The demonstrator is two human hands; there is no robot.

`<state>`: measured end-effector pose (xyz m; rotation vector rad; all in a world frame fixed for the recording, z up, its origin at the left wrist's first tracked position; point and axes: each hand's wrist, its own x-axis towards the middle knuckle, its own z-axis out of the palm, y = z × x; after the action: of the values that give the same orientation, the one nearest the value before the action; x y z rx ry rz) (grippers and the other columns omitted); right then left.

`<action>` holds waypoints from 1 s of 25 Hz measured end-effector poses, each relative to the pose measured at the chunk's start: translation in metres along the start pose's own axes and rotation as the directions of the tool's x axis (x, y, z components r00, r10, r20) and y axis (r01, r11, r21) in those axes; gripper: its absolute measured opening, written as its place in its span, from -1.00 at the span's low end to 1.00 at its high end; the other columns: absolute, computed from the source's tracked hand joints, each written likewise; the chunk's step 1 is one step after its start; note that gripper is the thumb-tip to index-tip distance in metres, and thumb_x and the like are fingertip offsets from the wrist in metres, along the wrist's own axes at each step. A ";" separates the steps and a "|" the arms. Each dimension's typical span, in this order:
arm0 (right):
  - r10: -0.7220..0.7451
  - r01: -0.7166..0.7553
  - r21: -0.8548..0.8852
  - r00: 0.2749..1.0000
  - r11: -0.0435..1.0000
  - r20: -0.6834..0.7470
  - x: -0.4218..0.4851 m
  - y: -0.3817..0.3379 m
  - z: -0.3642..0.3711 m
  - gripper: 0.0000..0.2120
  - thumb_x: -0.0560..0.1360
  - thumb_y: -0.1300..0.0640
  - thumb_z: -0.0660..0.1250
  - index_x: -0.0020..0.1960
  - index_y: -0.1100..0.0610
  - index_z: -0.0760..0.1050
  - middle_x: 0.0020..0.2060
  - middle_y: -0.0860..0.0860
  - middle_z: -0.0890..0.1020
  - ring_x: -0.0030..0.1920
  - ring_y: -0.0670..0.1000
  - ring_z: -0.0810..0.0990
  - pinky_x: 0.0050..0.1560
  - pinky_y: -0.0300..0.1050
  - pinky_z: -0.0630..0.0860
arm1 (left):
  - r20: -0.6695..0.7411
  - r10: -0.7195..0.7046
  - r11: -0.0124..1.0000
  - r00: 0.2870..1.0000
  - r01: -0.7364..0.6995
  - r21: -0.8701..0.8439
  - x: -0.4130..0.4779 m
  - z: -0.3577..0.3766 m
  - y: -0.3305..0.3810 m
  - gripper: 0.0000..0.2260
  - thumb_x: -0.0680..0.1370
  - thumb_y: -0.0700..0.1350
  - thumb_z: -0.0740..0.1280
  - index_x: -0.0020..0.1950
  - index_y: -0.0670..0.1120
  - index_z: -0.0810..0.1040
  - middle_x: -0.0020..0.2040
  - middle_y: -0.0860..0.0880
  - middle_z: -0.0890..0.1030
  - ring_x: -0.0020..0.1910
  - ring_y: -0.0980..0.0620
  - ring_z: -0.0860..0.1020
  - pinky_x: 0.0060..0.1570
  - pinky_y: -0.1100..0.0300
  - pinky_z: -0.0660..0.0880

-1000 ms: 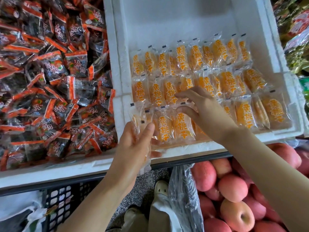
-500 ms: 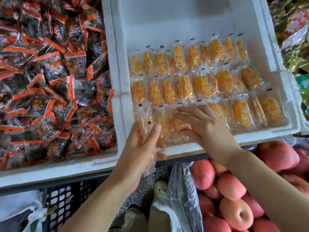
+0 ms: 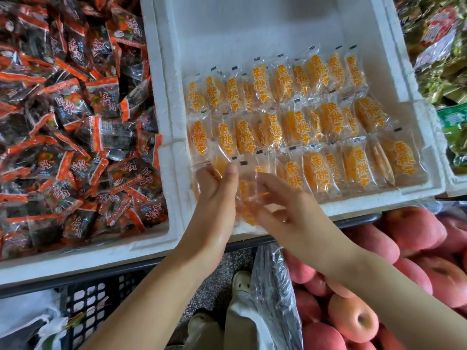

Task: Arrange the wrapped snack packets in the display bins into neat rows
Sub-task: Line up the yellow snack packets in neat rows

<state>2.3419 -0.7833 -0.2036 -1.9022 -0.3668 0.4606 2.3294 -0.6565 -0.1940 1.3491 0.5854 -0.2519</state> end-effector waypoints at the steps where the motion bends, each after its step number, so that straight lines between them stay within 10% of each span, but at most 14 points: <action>1: 0.046 -0.043 0.060 0.998 0.997 -0.036 0.000 0.004 -0.002 -0.71 0.50 0.34 0.27 0.03 -0.05 0.45 -0.34 -0.24 0.50 -0.30 -0.20 0.47 -0.28 -0.41 0.37 | -0.001 0.003 1.000 1.000 -0.003 0.001 -0.001 -0.004 -0.002 -0.65 0.47 0.24 0.20 -0.03 -0.02 0.34 -0.04 0.00 0.56 -0.02 -0.02 0.56 0.18 -0.24 0.46; 5: 0.204 -0.158 0.387 0.976 0.908 -0.080 -0.003 0.007 -0.012 -0.95 0.54 0.31 0.23 -0.06 0.22 0.45 -0.33 0.18 0.39 -0.28 -0.02 0.33 -0.24 -0.16 0.33 | -0.074 0.100 0.988 0.992 -0.090 0.129 0.002 -0.011 0.001 -0.58 0.32 0.16 0.36 0.02 -0.08 0.46 -0.18 0.10 0.65 -0.11 0.05 0.64 0.15 -0.11 0.52; 11: 0.286 -0.188 0.482 0.948 0.856 -0.138 -0.011 0.004 -0.035 -0.85 0.40 0.17 0.37 -0.04 0.16 0.56 -0.27 -0.04 0.60 -0.26 -0.15 0.51 -0.21 -0.32 0.44 | 0.039 0.032 0.995 0.999 -0.036 0.088 0.002 -0.012 -0.001 -0.69 0.40 0.26 0.40 -0.09 0.06 0.50 -0.01 -0.05 0.60 -0.07 -0.08 0.63 0.12 -0.18 0.50; 15: 0.361 -0.169 0.495 0.875 0.852 -0.323 -0.017 0.018 -0.056 -0.85 0.31 0.22 0.40 -0.15 0.04 0.52 -0.44 -0.14 0.60 -0.38 -0.22 0.52 -0.31 -0.38 0.48 | 0.127 0.049 0.999 0.991 -0.052 0.018 -0.003 0.002 -0.001 -0.68 0.41 -0.03 0.36 0.08 -0.17 0.52 0.00 -0.19 0.61 -0.06 -0.07 0.64 -0.17 0.21 0.57; 25: 0.107 -0.278 -0.218 0.811 0.936 -0.575 -0.009 0.056 -0.089 -0.78 0.51 0.24 0.32 0.12 0.10 0.42 -0.16 -0.05 0.56 -0.19 -0.03 0.55 -0.11 -0.22 0.43 | 0.106 0.319 0.826 0.942 -0.331 0.456 0.026 0.054 -0.015 -0.72 0.46 -0.16 0.46 0.03 0.02 0.40 -0.18 -0.07 0.58 -0.21 -0.06 0.59 -0.17 0.10 0.53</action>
<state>2.3786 -0.8801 -0.2251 -2.2722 0.1652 -0.0419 2.3569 -0.7082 -0.2150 1.8889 0.2651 -0.1319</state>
